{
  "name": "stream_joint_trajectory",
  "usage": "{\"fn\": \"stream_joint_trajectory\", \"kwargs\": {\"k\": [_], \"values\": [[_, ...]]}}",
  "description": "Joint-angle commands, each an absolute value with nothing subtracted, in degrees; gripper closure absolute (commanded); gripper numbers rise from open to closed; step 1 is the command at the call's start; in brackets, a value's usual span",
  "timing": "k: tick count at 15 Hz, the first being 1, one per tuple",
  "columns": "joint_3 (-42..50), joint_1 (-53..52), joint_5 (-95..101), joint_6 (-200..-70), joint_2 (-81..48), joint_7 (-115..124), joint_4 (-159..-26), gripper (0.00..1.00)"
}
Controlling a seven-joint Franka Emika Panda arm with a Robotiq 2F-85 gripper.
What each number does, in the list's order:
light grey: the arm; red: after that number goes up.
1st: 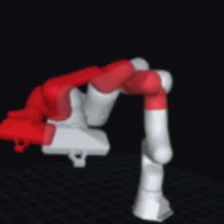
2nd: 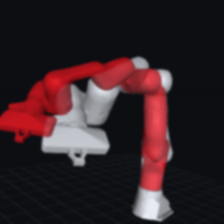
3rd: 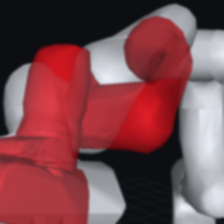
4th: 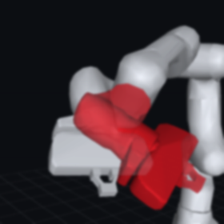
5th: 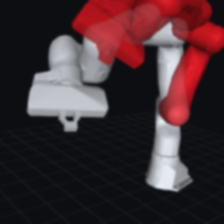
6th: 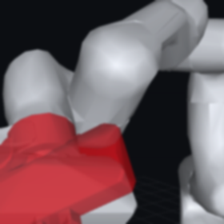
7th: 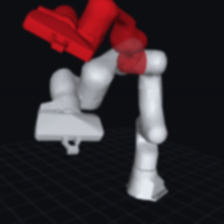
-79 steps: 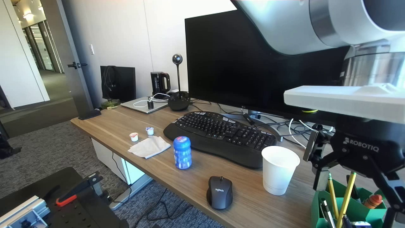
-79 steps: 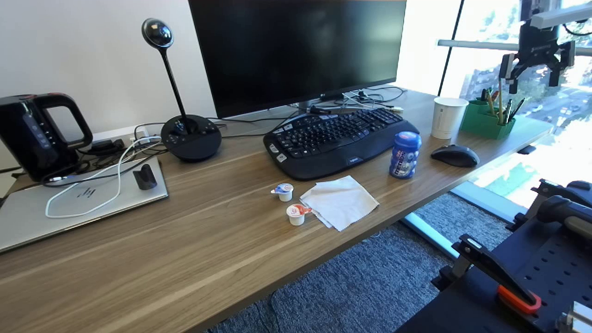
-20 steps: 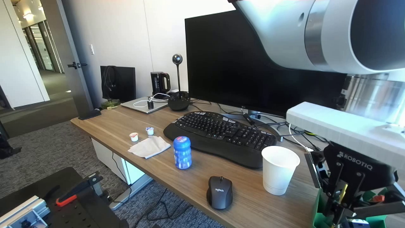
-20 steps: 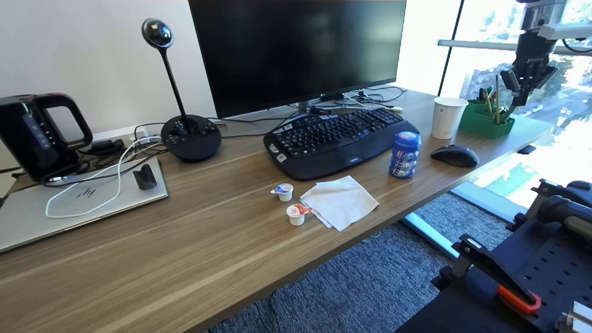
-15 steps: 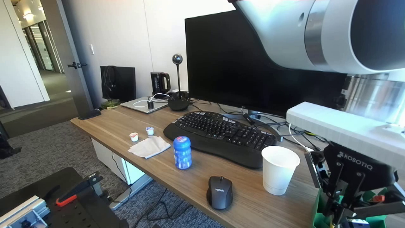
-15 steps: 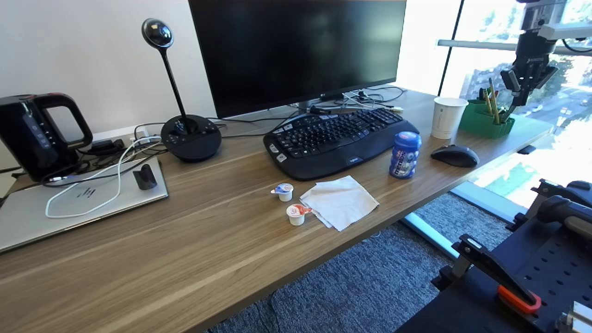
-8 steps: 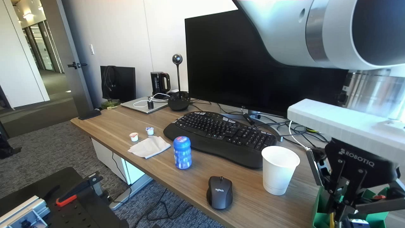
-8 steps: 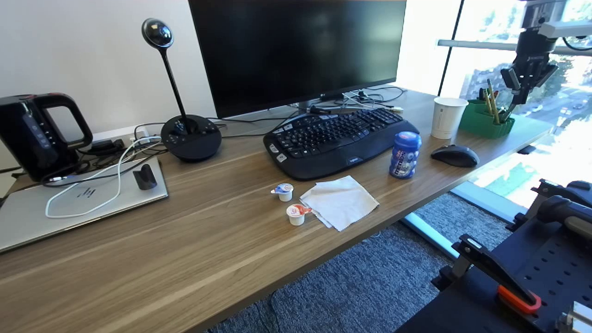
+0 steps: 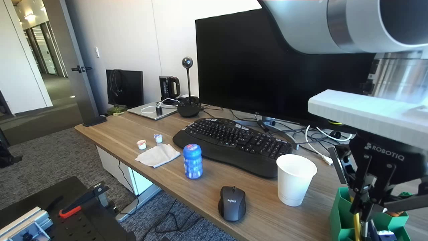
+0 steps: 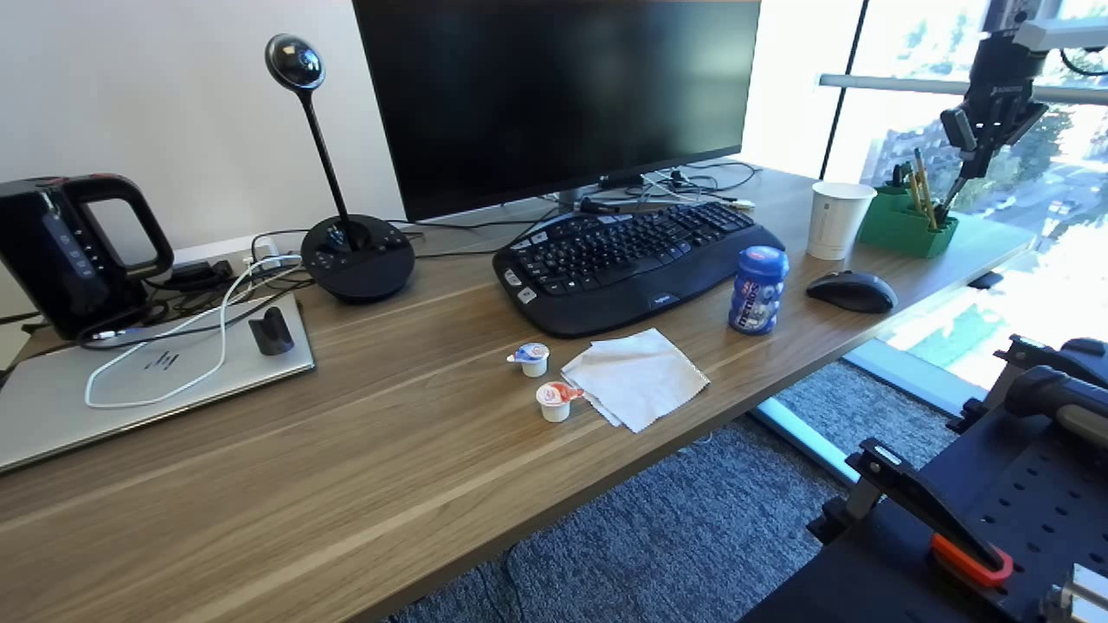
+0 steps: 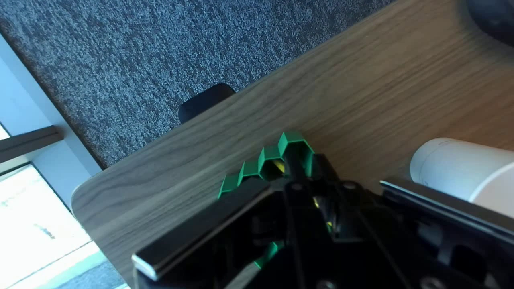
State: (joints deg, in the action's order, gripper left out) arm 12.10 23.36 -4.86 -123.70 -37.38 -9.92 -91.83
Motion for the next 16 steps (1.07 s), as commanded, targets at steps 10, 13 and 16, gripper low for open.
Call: {"fn": "stream_joint_trajectory", "kwargs": {"k": [10,13,16], "values": [[11.6,24.3,-4.9,-122.2,-32.6,-11.8,-93.0,0.97],[11.6,24.5,-5.1,-121.4,-31.8,-12.4,-93.2,0.97],[11.6,24.9,-5.1,-120.0,-30.3,-13.7,-93.8,0.97]]}}
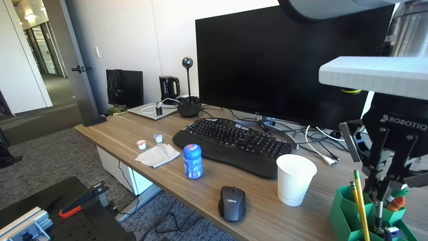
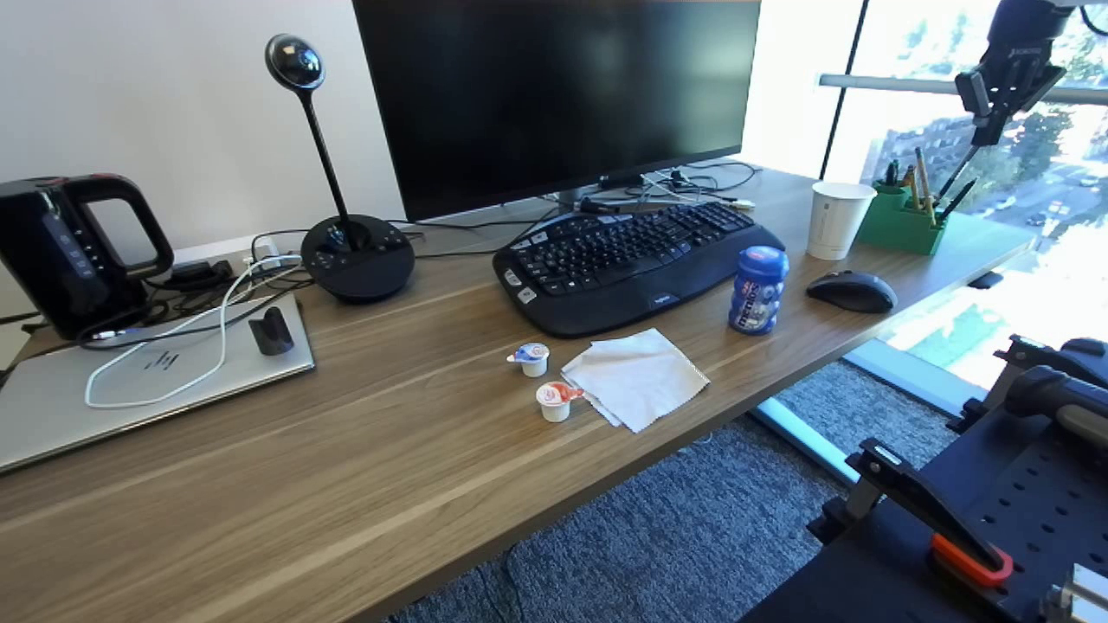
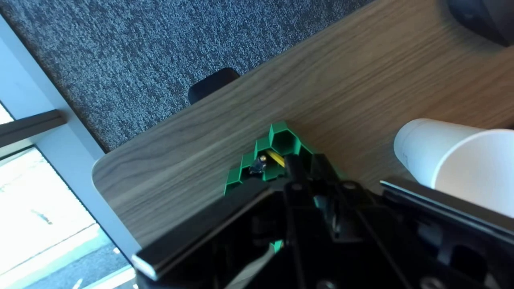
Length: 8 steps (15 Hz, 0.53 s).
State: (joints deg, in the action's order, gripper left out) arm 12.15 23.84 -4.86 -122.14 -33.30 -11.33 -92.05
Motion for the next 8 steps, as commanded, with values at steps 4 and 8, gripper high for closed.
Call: {"fn": "stream_joint_trajectory", "kwargs": {"k": [4,8], "values": [[11.5,25.3,-5.3,-118.0,-28.0,-16.2,-94.6,0.97],[11.7,25.3,-5.1,-117.7,-26.1,-18.0,-96.1,0.97]]}}
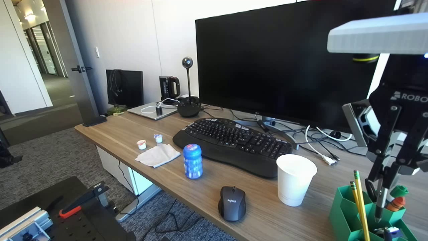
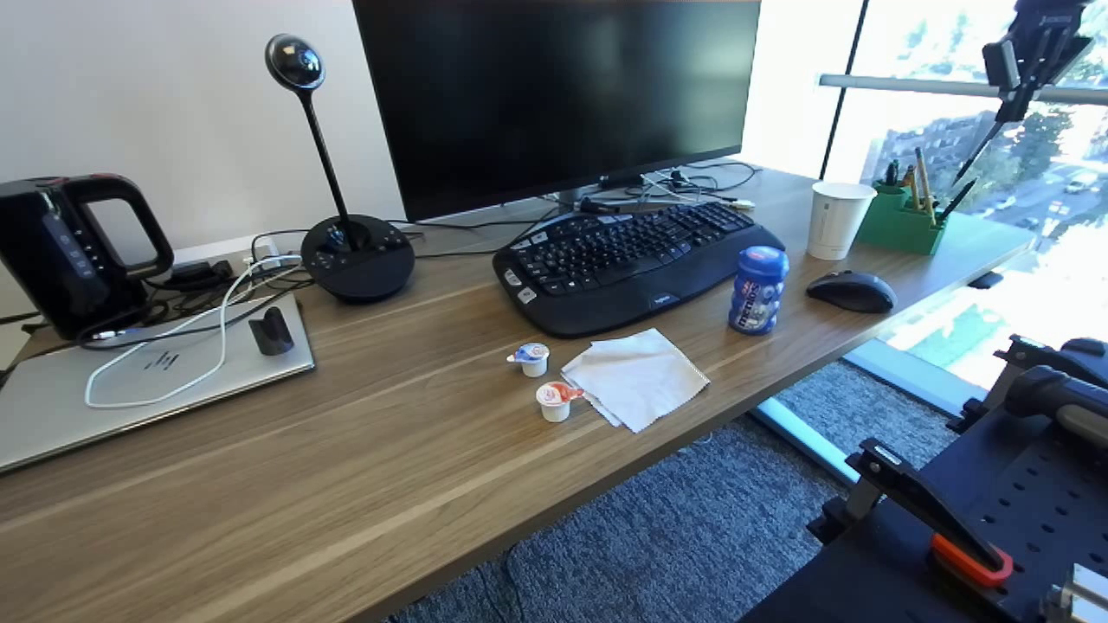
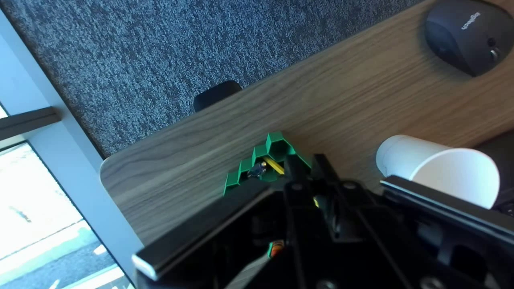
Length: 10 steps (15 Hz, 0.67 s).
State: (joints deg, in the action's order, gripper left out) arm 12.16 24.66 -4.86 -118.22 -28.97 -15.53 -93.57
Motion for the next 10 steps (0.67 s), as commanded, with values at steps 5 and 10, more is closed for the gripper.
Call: {"fn": "stream_joint_trajectory", "kwargs": {"k": [5,10], "values": [[12.0,24.7,-4.0,-120.2,-24.1,-20.2,-100.4,0.97],[12.2,24.1,-2.9,-123.7,-22.7,-21.7,-104.7,0.97]]}}
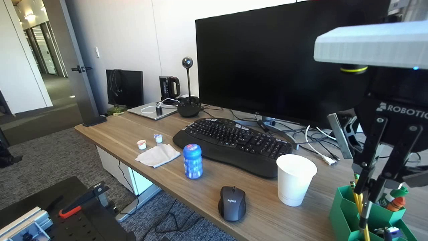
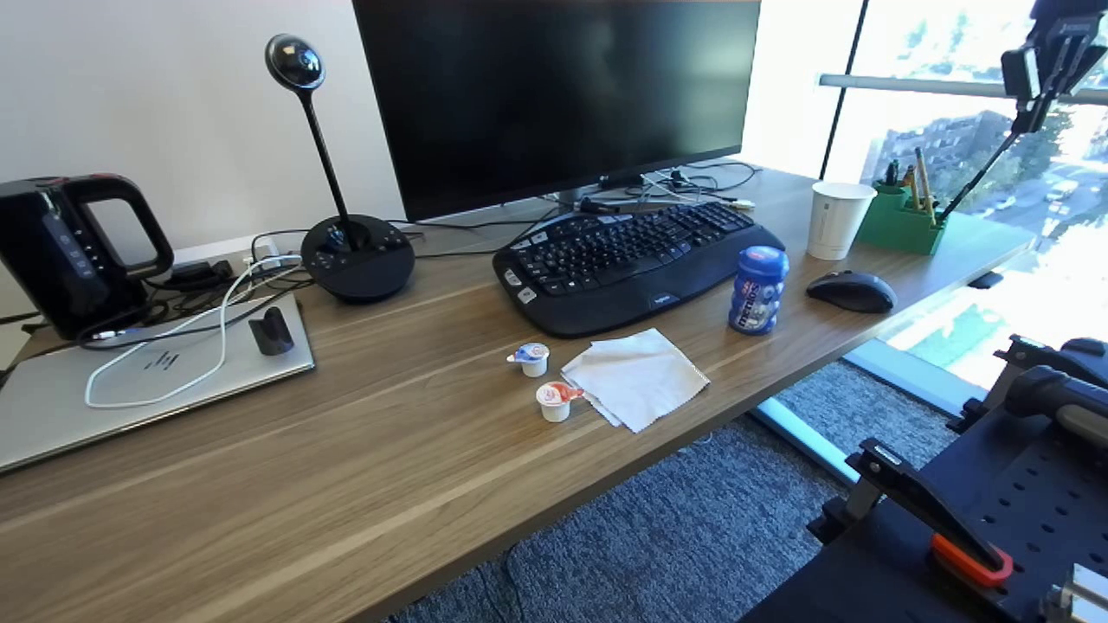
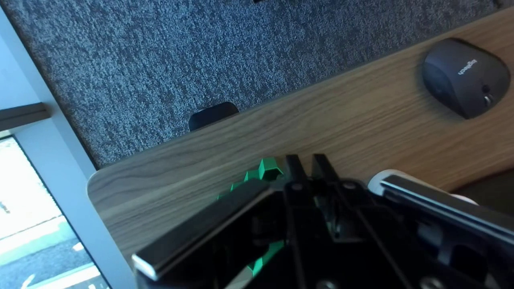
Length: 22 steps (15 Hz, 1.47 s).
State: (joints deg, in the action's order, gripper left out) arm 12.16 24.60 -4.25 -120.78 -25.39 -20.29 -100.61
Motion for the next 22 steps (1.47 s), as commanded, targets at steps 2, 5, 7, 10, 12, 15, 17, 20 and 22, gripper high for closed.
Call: {"fn": "stream_joint_trajectory", "kwargs": {"k": [2,5,7,10,12,15,17,20,22], "values": [[12.3,23.9,-2.1,-126.6,-22.3,-21.9,-106.4,0.97],[12.4,23.5,-1.0,-132.3,-22.1,-21.6,-108.9,0.97],[12.5,23.3,-0.2,-135.3,-22.2,-21.2,-110.2,0.97],[12.2,23.5,-0.2,-137.0,-22.0,-21.5,-111.6,0.97],[12.1,23.6,-0.3,-135.6,-21.5,-21.8,-112.1,0.97],[12.1,23.5,-0.2,-135.3,-20.8,-22.1,-113.0,0.97],[12.3,23.3,0.2,-134.1,-20.6,-21.8,-113.4,0.97],[12.5,23.1,0.9,-132.0,-20.0,-21.5,-113.8,0.97],[12.5,23.0,1.0,-131.1,-19.7,-21.3,-114.1,0.97]]}}
